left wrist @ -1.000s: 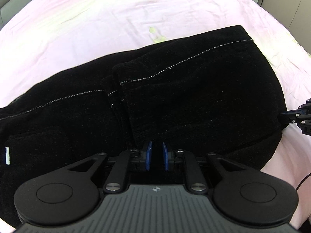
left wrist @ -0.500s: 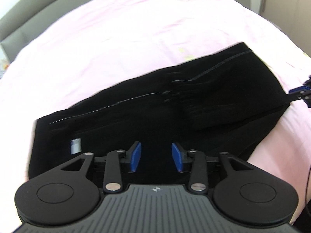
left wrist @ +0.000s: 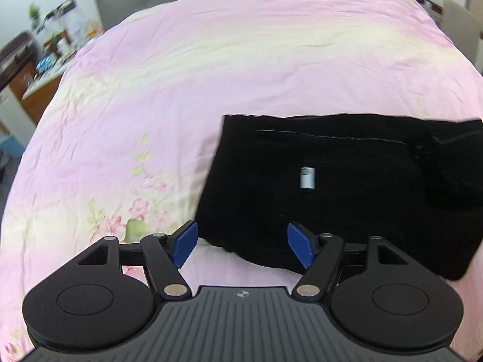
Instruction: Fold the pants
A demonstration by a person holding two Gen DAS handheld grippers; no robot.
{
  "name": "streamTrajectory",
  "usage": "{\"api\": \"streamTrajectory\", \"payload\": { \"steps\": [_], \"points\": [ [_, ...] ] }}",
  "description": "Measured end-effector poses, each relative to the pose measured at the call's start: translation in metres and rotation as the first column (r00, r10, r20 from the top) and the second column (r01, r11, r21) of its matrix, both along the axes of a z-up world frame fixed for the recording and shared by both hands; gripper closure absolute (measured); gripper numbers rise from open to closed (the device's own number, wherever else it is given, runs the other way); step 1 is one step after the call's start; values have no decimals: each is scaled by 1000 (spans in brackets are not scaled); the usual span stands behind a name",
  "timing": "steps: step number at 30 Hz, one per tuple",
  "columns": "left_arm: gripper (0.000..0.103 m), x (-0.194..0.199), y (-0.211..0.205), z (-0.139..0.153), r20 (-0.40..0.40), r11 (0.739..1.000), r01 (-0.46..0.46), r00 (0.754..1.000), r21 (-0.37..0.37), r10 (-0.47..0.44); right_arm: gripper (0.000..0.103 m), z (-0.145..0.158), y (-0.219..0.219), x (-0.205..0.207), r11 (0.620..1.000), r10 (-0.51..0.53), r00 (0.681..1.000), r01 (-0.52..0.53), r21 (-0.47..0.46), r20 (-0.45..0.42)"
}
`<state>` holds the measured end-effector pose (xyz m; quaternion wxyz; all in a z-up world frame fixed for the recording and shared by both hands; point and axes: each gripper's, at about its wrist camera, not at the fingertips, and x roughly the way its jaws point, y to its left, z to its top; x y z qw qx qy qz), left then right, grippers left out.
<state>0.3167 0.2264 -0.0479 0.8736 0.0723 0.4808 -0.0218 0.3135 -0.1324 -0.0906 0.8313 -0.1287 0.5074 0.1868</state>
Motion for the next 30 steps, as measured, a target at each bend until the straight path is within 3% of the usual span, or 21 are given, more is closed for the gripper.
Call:
{"api": "streamTrajectory", "payload": {
  "steps": [3, 7, 10, 13, 16, 17, 19, 20, 24, 27, 30],
  "points": [
    [20, 11, 33, -13, -26, 990, -89, 996, -114, 86, 80, -8, 21, 14, 999, 26, 1000, -26, -34, 3],
    [19, 20, 67, -41, -82, 947, -196, 980, -256, 181, 80, -17, 40, 40, 998, 12, 1000, -13, -65, -22],
    [19, 23, 89, -68, -143, 880, -277, 960, -386, 240, 80, -28, 40, 60, 998, -13, 998, 10, -59, -58],
    [17, 26, 100, -91, -193, 797, -339, 941, -501, 279, 80, -39, 40, 70, 1000, -17, 995, 15, -21, -101],
    [21, 30, 99, -105, -209, 760, -360, 933, -541, 293, 75, -49, 44, 74, 1000, 2, 988, -1, 3, -157],
    [27, 31, 97, -107, -202, 751, -358, 934, -555, 295, 75, -52, 46, 74, 1000, 10, 987, -12, -11, -161],
    [32, 32, 94, -105, -210, 744, -384, 923, -547, 322, 75, -59, 52, 71, 997, 45, 988, -53, -53, -148],
    [40, 32, 93, -103, -207, 748, -388, 922, -539, 329, 75, -62, 53, 70, 996, 48, 988, -58, -63, -147],
    [60, 28, 82, -84, -144, 794, -355, 933, -493, 329, 73, -66, 56, 70, 995, 56, 987, -68, -72, -153],
    [67, 23, 72, -62, -83, 819, -323, 943, -475, 323, 69, -62, 51, 74, 998, 43, 985, -49, -32, -167],
    [70, 17, 61, -34, -25, 826, -295, 946, -480, 324, 65, -49, 44, 74, 1000, 31, 987, -31, 2, -159]
  ]
}}
